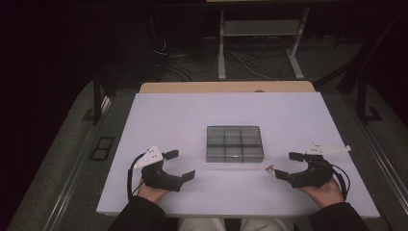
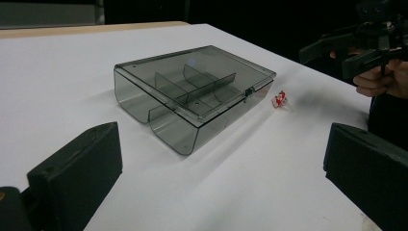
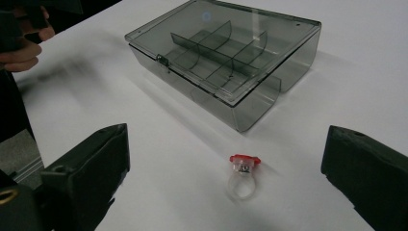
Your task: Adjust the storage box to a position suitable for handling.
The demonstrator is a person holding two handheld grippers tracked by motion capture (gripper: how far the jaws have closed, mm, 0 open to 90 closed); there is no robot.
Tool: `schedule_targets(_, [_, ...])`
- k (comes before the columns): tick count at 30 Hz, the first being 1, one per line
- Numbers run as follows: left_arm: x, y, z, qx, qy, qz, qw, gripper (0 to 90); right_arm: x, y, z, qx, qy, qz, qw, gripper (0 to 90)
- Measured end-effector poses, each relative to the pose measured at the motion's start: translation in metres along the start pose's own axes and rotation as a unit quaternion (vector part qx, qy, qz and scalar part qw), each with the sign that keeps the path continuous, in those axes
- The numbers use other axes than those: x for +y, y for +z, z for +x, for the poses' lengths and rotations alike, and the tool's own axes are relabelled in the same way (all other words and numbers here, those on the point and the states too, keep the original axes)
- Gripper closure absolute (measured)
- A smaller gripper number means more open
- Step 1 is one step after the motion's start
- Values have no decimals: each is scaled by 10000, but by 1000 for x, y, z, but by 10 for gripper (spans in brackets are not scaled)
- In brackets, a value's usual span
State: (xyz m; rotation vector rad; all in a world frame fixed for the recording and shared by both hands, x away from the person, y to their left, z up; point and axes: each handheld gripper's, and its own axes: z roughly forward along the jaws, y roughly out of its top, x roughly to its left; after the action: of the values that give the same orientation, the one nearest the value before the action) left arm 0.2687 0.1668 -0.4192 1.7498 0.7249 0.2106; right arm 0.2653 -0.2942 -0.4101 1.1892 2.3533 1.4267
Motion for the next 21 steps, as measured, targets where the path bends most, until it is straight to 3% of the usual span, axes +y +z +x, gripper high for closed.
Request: schedule_targets(21, [-1,0,0,40,-26,-10,10000,0,28,3,12,161,-334,244,9990,23])
